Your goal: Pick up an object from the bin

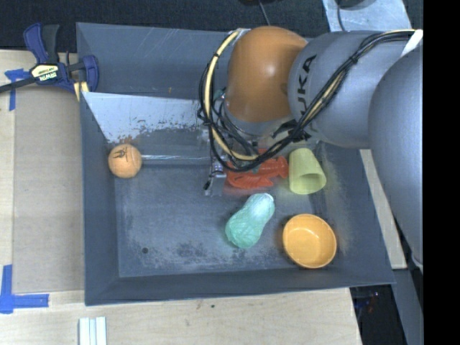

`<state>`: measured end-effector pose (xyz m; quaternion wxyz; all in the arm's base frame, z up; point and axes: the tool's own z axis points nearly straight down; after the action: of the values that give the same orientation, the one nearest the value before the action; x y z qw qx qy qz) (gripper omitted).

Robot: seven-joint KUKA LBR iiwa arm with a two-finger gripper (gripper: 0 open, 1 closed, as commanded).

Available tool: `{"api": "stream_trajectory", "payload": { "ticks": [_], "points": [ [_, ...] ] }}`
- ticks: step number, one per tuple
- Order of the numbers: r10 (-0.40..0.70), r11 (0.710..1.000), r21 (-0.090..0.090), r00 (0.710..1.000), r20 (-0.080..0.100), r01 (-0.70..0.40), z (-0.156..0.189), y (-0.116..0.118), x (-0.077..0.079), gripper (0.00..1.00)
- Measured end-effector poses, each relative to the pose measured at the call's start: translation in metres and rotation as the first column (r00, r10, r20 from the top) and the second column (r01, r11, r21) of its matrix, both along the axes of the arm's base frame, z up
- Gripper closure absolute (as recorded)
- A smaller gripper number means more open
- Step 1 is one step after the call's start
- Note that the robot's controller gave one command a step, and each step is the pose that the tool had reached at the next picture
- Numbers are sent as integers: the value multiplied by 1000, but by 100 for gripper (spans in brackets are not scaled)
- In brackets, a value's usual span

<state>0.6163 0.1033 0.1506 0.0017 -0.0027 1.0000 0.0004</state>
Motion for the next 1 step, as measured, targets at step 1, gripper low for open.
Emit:
{"api": "stream_trajectory", "payload": {
  "ticks": [1],
  "points": [
    [121, 993, -1, 993, -1, -121, -82, -50, 2, 0]
  ]
}}
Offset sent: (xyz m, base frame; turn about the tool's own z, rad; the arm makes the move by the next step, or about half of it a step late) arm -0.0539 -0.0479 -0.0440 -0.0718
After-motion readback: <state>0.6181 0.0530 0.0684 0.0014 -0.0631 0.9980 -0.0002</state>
